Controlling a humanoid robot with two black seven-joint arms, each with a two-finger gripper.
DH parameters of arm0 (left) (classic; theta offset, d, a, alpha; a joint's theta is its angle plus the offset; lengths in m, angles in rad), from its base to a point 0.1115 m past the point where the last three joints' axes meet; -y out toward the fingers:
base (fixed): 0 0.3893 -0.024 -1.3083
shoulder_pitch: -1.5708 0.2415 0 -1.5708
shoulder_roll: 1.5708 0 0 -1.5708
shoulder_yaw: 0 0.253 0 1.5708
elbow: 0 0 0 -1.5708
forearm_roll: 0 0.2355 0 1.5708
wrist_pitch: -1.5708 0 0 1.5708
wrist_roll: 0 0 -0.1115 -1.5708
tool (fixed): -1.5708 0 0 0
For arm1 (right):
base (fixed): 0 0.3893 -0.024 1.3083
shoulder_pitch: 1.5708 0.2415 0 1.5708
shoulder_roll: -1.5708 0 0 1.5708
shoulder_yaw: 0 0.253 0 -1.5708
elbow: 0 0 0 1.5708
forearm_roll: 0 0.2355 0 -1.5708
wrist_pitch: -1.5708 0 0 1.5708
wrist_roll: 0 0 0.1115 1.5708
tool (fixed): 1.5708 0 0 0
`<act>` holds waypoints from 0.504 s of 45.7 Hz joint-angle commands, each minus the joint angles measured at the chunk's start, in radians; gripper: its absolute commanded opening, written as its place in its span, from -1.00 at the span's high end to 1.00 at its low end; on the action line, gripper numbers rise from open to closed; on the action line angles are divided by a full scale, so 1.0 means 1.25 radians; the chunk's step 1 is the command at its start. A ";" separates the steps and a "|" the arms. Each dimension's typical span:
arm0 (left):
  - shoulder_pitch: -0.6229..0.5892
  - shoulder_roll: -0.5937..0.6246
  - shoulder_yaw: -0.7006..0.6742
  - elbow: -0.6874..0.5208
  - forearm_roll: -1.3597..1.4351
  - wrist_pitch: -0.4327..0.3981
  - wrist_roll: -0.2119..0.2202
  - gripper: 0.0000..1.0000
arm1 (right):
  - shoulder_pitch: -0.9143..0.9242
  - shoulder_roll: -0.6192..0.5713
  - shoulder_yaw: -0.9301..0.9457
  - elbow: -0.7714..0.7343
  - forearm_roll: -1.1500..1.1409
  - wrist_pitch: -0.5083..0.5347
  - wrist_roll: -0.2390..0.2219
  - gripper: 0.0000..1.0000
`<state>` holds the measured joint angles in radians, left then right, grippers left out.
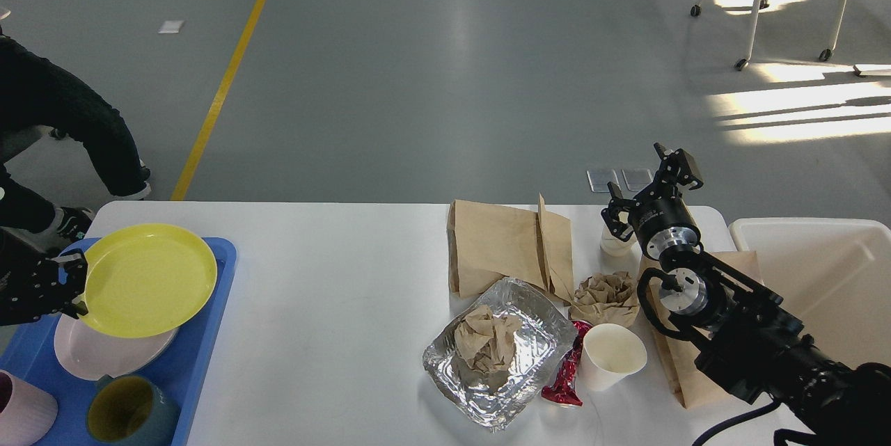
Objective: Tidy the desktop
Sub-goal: 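Lift the yellow plate and lay it on the blue tray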
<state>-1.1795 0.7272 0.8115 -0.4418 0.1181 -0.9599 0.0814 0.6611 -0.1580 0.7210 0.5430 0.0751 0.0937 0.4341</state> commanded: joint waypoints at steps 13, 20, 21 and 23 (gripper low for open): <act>0.099 0.001 -0.066 0.034 0.000 0.000 0.000 1.00 | 0.000 0.000 0.000 0.000 0.000 0.000 0.000 -1.00; 0.125 0.002 -0.077 0.036 0.000 0.003 0.000 1.00 | 0.000 0.000 0.000 0.000 0.000 0.000 0.000 -1.00; 0.126 0.004 -0.080 0.036 0.000 0.007 0.000 1.00 | 0.000 0.000 0.000 0.000 0.000 0.000 0.000 -1.00; 0.127 0.005 -0.082 0.038 0.000 0.012 0.000 1.00 | 0.000 0.000 0.000 0.000 0.000 0.000 0.000 -1.00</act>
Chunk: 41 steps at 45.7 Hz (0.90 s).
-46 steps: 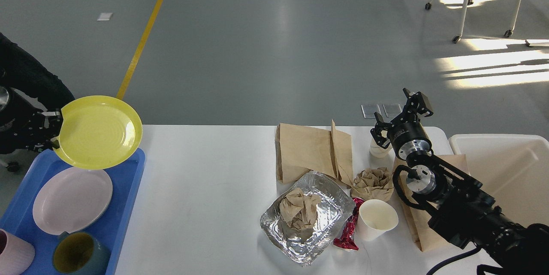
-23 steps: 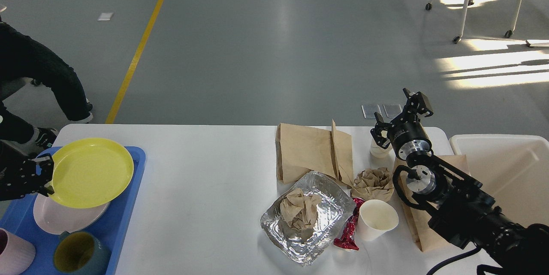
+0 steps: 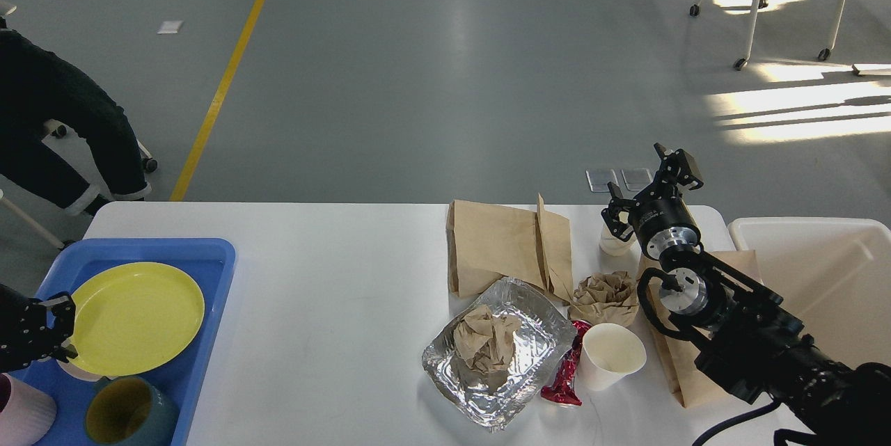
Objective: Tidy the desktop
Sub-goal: 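Release the yellow plate and withdraw the left gripper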
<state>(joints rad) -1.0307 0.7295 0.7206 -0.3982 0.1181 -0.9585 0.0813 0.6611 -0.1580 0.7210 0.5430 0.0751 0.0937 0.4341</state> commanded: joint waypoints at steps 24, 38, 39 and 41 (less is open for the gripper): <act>0.037 0.001 -0.028 0.068 -0.001 0.062 0.001 1.00 | 0.000 0.000 0.000 0.000 0.000 0.000 0.000 -1.00; 0.045 -0.011 -0.028 0.067 0.001 0.082 0.001 0.90 | 0.000 0.000 0.000 0.000 0.000 0.000 0.000 -1.00; 0.046 -0.011 -0.028 0.067 0.001 0.082 0.001 0.88 | 0.000 0.000 0.000 0.000 0.000 0.000 0.000 -1.00; 0.049 -0.014 -0.028 0.067 0.001 0.083 0.001 0.82 | 0.000 0.000 0.000 0.000 0.000 0.000 0.000 -1.00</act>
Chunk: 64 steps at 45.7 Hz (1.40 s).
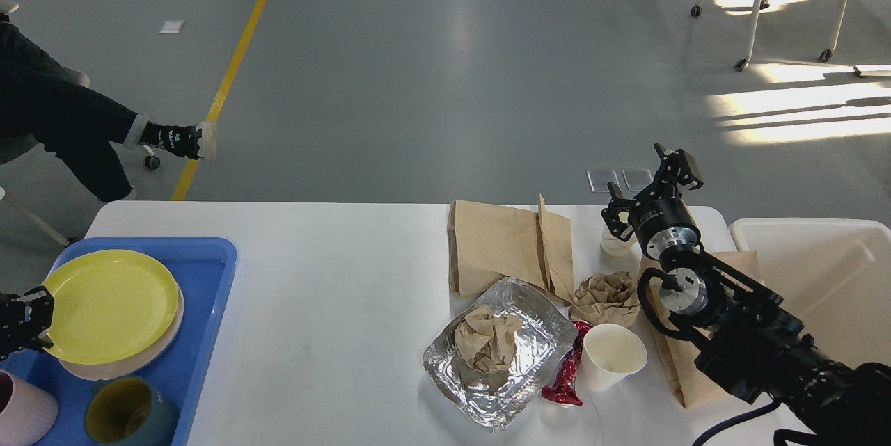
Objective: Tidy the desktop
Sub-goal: 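Release the yellow plate and withdraw the left gripper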
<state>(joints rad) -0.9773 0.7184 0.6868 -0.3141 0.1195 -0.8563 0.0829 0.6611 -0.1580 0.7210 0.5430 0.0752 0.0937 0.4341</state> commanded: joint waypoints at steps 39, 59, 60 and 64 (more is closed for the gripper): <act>-0.002 0.007 -0.132 -0.003 -0.002 0.227 -0.014 -0.91 | 0.000 0.000 0.000 0.000 0.000 0.000 0.000 -1.00; -0.005 0.055 -0.460 -0.005 -0.078 0.232 -0.126 -0.93 | 0.000 0.000 0.000 0.000 0.000 0.000 0.000 -1.00; 0.000 0.054 -0.482 -0.005 -0.080 0.232 -0.135 -0.93 | 0.000 0.000 0.000 0.000 0.000 0.000 0.000 -1.00; 0.022 0.050 -0.566 -0.004 -0.081 0.232 -0.188 -0.93 | 0.000 0.000 0.000 0.000 0.000 0.000 0.000 -1.00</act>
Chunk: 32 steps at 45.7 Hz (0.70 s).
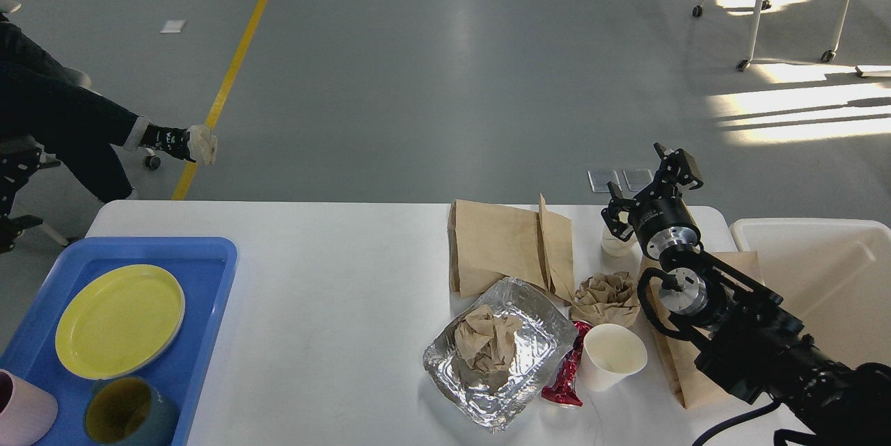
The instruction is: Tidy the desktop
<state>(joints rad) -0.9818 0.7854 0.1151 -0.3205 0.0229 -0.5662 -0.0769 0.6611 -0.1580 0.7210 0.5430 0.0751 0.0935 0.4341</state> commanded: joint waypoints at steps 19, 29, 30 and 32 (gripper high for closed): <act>0.190 -0.159 -0.649 0.002 -0.006 -0.007 -0.351 -0.94 | 0.000 0.000 0.000 0.000 0.000 0.000 0.000 -1.00; 0.178 -0.222 -0.707 -0.004 -0.016 0.000 -0.297 -0.94 | 0.000 0.000 0.000 0.000 0.000 0.000 0.000 -1.00; 0.177 -0.229 -0.715 -0.004 -0.023 0.000 -0.287 -0.94 | 0.000 0.000 0.000 0.000 0.000 0.000 0.000 -1.00; 0.174 -0.247 -0.736 -0.004 -0.035 0.000 -0.261 -0.94 | 0.000 0.000 0.000 0.000 0.000 0.000 0.000 -1.00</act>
<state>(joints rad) -0.7531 0.5230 -0.7562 -0.3245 0.0095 -0.5710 -0.4677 0.6611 -0.1580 0.7210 0.5430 0.0752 0.0935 0.4341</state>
